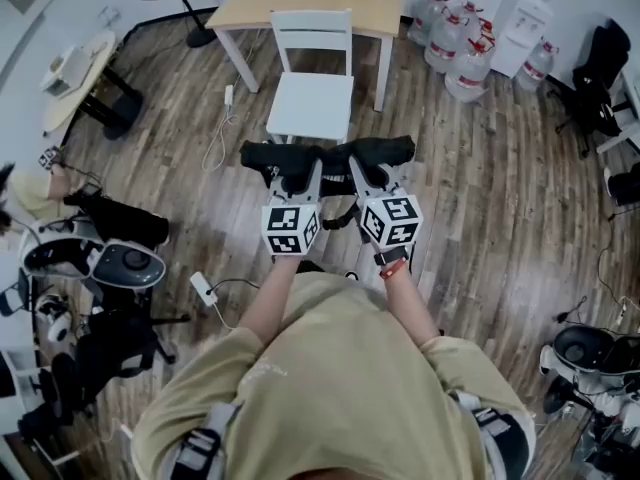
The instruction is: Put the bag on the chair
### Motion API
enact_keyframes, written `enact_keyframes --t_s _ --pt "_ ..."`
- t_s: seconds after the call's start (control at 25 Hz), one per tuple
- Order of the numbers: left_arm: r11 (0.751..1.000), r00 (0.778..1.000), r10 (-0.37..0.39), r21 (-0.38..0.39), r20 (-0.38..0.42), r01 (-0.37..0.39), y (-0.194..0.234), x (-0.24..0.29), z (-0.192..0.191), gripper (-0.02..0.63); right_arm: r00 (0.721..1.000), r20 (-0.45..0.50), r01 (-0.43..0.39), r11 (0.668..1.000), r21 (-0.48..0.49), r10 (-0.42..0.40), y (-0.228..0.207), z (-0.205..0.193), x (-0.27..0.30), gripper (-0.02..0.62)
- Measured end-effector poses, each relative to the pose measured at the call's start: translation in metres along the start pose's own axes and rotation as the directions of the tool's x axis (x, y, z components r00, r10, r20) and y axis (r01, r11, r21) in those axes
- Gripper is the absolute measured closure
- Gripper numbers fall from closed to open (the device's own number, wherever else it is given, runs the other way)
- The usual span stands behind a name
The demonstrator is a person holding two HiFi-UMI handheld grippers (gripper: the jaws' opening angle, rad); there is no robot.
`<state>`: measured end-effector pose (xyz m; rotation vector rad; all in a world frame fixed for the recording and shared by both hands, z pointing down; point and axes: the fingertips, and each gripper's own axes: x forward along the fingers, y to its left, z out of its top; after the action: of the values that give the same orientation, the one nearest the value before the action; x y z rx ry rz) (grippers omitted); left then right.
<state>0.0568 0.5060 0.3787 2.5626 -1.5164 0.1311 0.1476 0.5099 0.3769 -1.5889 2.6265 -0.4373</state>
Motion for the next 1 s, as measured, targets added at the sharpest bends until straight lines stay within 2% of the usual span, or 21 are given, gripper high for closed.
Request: enact_keyframes --t_s 0.24,0.44,0.64,0.84,1.0 --pt "1.0 0.999 0.016 -0.015 -0.031 -0.017 0.002 0.009 -0.016 0.489 0.999 -0.051 -0.015 0.997 0.075 0.019 -0.012 -0.019 0.009 0.532" --pt "0.999 0.998 0.025 -0.042 -0.058 -0.027 0.03 0.064 -0.033 0.489 0.996 -0.089 -0.01 0.995 0.102 0.019 -0.047 -0.033 0.061 0.532" --pt "0.997 0.997 0.0 -0.081 -0.075 -0.006 0.102 0.171 -0.035 0.489 0.991 -0.133 0.023 0.993 0.112 -0.008 -0.098 -0.029 0.177 0.532" --pt "0.993 0.997 -0.024 -0.118 -0.069 0.016 0.196 0.282 -0.011 0.491 0.989 -0.142 0.053 0.992 0.116 -0.036 -0.135 -0.004 0.313 0.532" --pt "0.991 0.998 -0.025 -0.13 -0.062 0.017 0.245 0.31 0.012 0.491 0.989 -0.14 0.06 0.992 0.112 -0.044 -0.128 0.016 0.37 0.532"
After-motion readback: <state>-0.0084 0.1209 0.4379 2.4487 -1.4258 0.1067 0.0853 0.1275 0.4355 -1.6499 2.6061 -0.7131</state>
